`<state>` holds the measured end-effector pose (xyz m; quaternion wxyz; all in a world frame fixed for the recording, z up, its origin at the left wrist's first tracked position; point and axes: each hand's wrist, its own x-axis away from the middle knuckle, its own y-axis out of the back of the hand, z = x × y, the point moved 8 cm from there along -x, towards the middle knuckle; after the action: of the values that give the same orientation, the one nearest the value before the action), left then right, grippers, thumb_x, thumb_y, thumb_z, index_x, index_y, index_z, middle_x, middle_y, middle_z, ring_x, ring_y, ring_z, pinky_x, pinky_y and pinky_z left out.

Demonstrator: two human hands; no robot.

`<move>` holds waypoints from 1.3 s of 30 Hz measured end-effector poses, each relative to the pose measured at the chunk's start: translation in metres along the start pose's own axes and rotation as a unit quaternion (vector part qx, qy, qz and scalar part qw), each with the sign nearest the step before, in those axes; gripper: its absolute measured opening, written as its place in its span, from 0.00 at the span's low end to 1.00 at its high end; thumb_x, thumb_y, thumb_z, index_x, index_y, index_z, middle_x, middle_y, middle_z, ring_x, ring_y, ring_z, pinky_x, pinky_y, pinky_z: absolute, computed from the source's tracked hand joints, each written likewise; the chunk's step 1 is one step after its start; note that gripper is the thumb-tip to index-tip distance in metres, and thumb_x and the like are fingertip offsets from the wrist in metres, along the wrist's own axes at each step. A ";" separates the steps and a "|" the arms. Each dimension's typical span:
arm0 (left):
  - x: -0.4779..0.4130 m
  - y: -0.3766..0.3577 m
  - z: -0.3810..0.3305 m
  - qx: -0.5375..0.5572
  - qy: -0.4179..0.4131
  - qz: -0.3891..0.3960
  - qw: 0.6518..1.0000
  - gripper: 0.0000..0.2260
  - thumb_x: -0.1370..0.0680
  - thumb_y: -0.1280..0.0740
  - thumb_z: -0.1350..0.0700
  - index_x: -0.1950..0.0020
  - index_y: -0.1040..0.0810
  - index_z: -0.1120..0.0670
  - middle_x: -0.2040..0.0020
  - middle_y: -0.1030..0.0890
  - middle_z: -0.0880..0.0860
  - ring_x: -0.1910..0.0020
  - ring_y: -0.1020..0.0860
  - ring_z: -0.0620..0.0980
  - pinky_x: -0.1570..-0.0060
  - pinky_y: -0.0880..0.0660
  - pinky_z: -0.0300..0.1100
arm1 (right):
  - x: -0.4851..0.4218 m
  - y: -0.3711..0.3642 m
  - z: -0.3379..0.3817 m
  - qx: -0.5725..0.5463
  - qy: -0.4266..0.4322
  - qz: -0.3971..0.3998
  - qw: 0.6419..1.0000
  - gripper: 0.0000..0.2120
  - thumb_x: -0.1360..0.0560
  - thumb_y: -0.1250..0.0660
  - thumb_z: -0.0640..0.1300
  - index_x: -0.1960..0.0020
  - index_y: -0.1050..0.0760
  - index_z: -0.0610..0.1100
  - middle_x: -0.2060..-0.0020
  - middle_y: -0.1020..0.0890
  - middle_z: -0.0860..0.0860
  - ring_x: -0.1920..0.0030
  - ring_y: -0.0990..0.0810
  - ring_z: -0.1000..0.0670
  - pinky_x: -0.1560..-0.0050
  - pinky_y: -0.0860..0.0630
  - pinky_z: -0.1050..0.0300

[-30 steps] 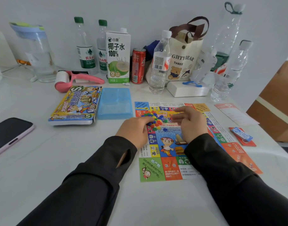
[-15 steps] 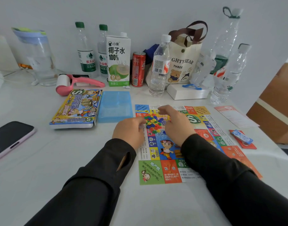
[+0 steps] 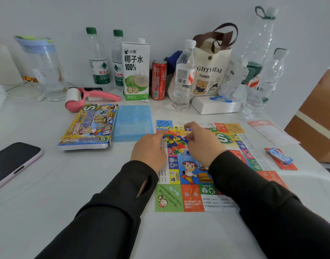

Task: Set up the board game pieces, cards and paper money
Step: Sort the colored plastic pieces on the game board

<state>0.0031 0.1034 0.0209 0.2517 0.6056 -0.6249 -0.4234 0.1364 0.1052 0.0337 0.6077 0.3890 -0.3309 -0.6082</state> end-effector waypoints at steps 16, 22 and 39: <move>0.000 0.001 0.003 0.036 0.009 -0.008 0.999 0.14 0.21 0.43 0.59 0.37 0.25 0.54 0.41 0.21 0.51 0.42 0.24 0.50 0.44 0.29 0.41 | -0.039 -0.022 0.014 -0.049 0.022 0.114 0.992 0.30 0.28 0.45 0.26 0.30 0.37 0.47 0.34 0.27 0.51 0.38 0.27 0.50 0.55 0.25 0.61; 0.003 -0.002 0.000 -0.025 0.010 -0.004 1.000 0.20 0.24 0.37 0.44 0.33 0.28 0.47 0.38 0.23 0.49 0.40 0.25 0.50 0.42 0.30 0.42 | -0.011 -0.007 -0.001 -0.026 0.070 0.134 0.988 0.35 0.29 0.41 0.27 0.28 0.42 0.52 0.29 0.34 0.52 0.38 0.26 0.48 0.44 0.24 0.53; 0.005 0.003 -0.014 -0.058 -0.012 -0.026 0.998 0.13 0.21 0.39 0.51 0.40 0.23 0.52 0.41 0.21 0.52 0.42 0.25 0.52 0.45 0.30 0.44 | -0.001 0.003 -0.009 0.065 0.055 -0.048 0.995 0.18 0.22 0.39 0.44 0.33 0.31 0.47 0.34 0.29 0.50 0.31 0.36 0.50 0.33 0.40 0.57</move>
<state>0.0130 0.0953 0.0296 0.2674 0.6008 -0.5866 -0.4727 0.1457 0.1065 0.0321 0.5687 0.4759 -0.3168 -0.5914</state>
